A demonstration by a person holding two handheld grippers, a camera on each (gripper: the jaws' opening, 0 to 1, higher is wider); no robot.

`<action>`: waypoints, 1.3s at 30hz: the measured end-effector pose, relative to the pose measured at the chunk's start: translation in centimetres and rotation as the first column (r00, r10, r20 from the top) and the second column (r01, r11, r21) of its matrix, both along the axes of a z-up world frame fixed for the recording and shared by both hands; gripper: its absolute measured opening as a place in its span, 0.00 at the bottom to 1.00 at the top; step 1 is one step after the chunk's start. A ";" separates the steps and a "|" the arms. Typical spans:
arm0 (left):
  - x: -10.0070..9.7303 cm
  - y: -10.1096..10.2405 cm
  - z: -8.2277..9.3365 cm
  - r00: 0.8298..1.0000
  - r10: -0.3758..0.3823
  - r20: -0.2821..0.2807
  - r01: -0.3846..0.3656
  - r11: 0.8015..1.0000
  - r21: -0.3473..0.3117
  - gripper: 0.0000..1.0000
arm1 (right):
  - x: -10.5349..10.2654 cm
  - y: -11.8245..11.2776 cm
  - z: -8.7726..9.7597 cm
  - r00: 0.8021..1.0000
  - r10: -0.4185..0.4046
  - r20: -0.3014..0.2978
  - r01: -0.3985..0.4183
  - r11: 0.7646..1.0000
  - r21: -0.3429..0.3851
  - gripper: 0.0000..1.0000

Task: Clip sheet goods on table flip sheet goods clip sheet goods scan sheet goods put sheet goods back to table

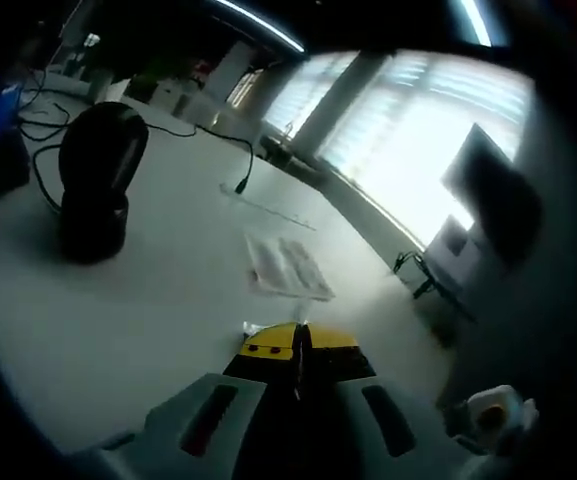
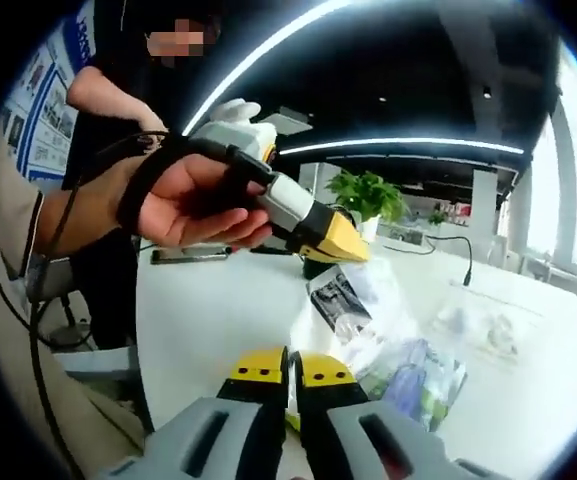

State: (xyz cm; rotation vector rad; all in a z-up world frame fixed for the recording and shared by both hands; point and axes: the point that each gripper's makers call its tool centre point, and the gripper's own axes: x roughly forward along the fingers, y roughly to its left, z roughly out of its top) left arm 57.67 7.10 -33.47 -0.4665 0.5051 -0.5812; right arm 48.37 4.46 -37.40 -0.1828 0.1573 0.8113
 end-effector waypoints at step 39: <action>-0.3 1.8 2.2 0.953 -0.053 0.300 0.054 0.999 0.005 0.08 | 0.6 -2.9 2.8 0.984 -0.034 -0.177 0.087 0.949 0.304 0.00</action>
